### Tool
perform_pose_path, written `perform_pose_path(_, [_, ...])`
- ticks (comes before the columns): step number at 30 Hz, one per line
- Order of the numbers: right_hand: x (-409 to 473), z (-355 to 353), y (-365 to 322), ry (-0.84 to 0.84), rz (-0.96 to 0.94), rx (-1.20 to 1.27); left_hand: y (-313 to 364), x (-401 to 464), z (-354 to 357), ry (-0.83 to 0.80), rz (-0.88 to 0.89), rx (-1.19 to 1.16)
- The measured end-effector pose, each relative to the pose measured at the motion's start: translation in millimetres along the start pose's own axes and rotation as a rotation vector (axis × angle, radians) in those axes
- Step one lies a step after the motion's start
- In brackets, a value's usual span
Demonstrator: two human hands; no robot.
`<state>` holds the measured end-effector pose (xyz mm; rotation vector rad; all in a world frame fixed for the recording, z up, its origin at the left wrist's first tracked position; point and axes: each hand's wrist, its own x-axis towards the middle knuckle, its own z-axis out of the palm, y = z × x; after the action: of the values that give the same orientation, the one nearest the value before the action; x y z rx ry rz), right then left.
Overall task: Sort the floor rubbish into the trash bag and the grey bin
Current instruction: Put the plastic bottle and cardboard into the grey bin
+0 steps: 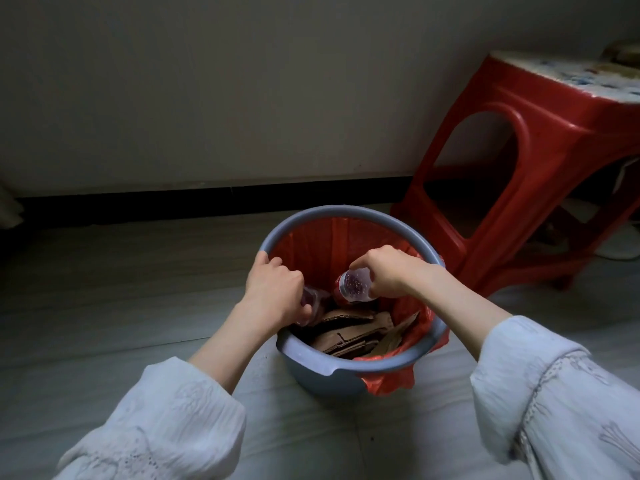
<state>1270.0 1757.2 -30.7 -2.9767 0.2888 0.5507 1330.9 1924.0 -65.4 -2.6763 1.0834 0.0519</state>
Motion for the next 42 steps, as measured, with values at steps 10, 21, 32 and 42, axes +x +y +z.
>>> perform_pose_path(10, [9,12,8,-0.079,-0.016,0.097,-1,-5,4,-0.009,0.091,-0.165])
perform_pose_path(21, [7,28,-4,-0.228,-0.058,0.061,-5,-1,5,-0.112,0.188,-0.087])
perform_pose_path(32, [-26,39,11,0.181,-0.038,0.223,-4,-9,3,0.026,0.099,-0.268])
perform_pose_path(42, [-31,50,-4,0.224,-0.042,0.214,-1,-5,4,-0.007,0.055,-0.247])
